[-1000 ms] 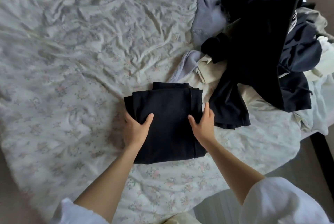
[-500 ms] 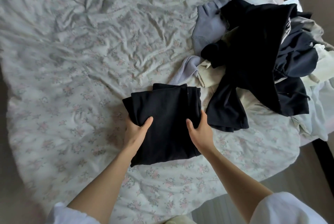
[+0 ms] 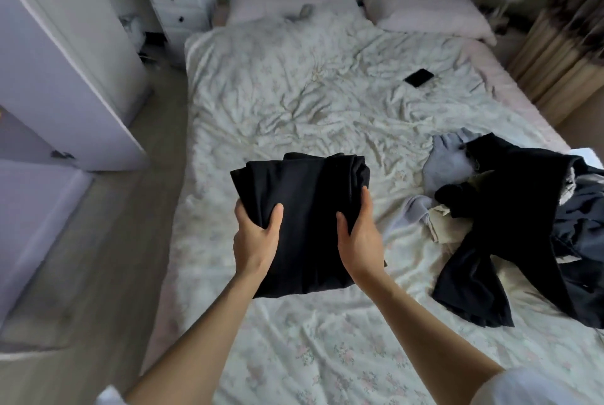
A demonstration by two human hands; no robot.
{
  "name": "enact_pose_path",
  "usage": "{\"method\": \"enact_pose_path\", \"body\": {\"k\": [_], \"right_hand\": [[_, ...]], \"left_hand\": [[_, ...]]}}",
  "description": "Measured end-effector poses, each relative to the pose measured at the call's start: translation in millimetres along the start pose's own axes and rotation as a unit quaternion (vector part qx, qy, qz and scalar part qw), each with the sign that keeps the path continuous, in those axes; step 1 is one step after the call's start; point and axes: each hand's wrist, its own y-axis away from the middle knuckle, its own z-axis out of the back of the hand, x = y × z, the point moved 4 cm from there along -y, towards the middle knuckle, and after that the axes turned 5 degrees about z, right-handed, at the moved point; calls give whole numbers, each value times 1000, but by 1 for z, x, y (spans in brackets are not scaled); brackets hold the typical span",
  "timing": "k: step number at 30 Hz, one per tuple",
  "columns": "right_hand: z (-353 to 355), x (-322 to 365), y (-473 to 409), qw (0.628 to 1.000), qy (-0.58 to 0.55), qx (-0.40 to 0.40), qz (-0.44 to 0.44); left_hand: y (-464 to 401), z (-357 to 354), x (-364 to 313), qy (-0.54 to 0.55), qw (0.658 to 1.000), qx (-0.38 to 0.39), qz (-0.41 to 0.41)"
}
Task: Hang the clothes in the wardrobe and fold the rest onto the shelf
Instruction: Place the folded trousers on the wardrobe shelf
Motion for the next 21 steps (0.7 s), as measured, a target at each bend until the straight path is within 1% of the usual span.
{"method": "enact_pose_path", "body": {"k": [1,2,4,6,9,11,14,16,17,21], "right_hand": [[-3,14,0,1000,0,0,14],[-16,56,3,999,-6,-4,44],[-32,108,9,996,-13,-16,89],[-56,177,24,990,-27,-39,134],[-91,285,48,976,-54,-74,197],[-112,357,62,964,-76,-81,241],[-135,454,75,941,-107,-90,308],[-141,489,76,930,-115,-94,335],[-146,522,77,919,-131,-101,358],[-157,596,67,892,-164,-121,404]], "left_hand": [[-1,13,-4,6,1000,-24,-11],[-6,55,-8,18,997,-61,-32],[-11,105,-19,51,992,-99,-66],[-15,173,-26,66,984,-130,-102],[-23,283,-40,28,966,-192,-171],[-27,356,-50,0,950,-241,-199],[-31,453,-63,-12,930,-290,-226],[-33,487,-71,-10,921,-310,-236],[-36,519,-76,-3,910,-332,-250],[-48,588,-100,14,878,-389,-279]]}}
